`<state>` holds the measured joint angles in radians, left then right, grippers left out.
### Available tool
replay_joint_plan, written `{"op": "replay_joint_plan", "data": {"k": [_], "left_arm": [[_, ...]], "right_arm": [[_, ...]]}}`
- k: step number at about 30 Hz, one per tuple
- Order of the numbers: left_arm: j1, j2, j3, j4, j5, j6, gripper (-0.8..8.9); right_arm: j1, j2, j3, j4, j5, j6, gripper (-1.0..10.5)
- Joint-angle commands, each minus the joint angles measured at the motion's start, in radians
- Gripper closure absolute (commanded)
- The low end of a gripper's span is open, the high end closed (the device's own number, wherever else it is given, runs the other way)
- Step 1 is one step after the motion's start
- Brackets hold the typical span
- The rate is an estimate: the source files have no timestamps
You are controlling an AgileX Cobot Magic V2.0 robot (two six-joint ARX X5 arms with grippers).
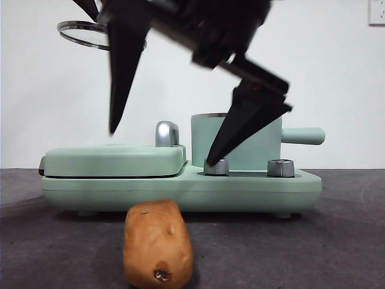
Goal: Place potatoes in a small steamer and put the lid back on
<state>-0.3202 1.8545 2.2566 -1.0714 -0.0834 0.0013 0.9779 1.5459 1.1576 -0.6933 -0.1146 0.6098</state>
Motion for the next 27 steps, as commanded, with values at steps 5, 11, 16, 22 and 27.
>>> {"op": "replay_joint_plan", "data": {"k": [5,11,16,22,27], "left_arm": [[0.007,-0.007,0.039,0.022,-0.002,0.006,7.99],[0.007,-0.006,0.039,0.021,0.002,0.006,7.99],[0.007,-0.006,0.039,0.021,0.016,0.005,7.99],[0.007,-0.006,0.039,0.021,0.016,0.005,7.99],[0.007,-0.006,0.039,0.021,0.030,0.004,7.99]], "right_arm": [[0.055,0.158,0.068,-0.040,0.018,0.013,4.6],[0.068,0.241,0.068,-0.066,0.017,0.015,4.6],[0.068,0.266,0.068,-0.058,0.022,0.013,5.4],[0.067,0.266,0.068,-0.059,0.045,0.006,7.7],[0.067,0.264,0.071,-0.061,0.037,0.000,7.9]]}}
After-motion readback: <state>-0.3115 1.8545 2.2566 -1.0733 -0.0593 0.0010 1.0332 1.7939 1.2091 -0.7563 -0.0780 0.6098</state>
